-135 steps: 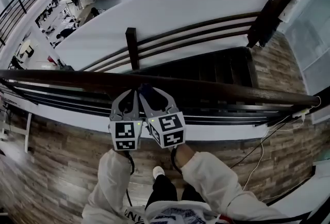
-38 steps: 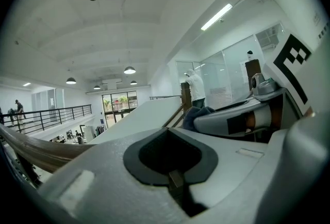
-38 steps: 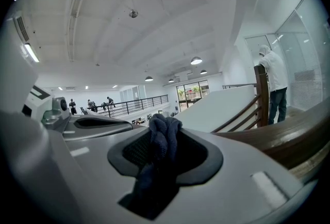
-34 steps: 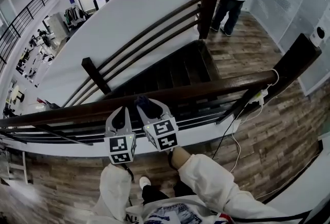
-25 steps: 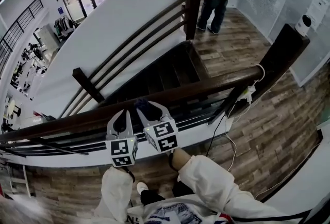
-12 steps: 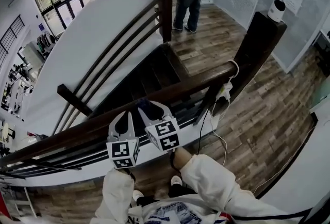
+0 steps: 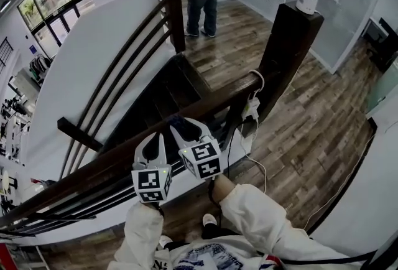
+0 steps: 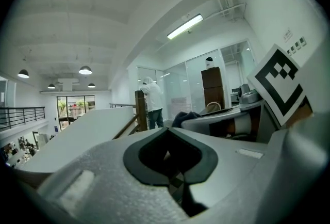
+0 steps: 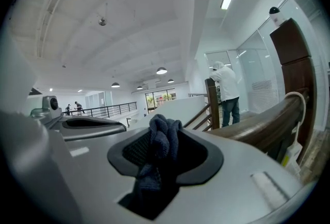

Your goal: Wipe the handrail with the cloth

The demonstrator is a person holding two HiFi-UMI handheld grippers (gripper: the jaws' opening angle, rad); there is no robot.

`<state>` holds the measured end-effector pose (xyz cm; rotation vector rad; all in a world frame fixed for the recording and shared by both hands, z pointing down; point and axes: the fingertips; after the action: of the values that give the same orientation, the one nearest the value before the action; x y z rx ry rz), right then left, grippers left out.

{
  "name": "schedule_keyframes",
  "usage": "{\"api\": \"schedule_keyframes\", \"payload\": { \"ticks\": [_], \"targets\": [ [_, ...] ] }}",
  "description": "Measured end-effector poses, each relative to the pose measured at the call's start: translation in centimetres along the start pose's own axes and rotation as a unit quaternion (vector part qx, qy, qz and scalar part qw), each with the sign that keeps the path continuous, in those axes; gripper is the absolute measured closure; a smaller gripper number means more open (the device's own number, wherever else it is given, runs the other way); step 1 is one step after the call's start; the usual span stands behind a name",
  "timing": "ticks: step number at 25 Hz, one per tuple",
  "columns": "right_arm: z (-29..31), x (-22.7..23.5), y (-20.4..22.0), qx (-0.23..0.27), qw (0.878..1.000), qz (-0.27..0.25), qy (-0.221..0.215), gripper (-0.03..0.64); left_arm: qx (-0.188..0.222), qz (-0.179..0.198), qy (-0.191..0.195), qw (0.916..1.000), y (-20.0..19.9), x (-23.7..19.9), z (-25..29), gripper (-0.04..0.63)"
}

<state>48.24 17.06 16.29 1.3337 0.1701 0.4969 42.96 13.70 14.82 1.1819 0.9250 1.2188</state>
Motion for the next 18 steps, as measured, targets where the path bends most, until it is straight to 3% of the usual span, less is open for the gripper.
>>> {"api": "schedule_keyframes", "payload": {
  "ticks": [18],
  "targets": [
    [-3.0, 17.5, -2.7, 0.02, 0.99, 0.005, 0.137, 0.471, 0.015, 0.003, 0.101, 0.9947, -2.9, 9.8, 8.5, 0.595]
  ]
}}
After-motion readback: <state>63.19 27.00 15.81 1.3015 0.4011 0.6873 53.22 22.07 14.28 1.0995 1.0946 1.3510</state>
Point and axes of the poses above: the fingertips, and each gripper's own axes: z forward along the fingers, x to its right, y out of its underside
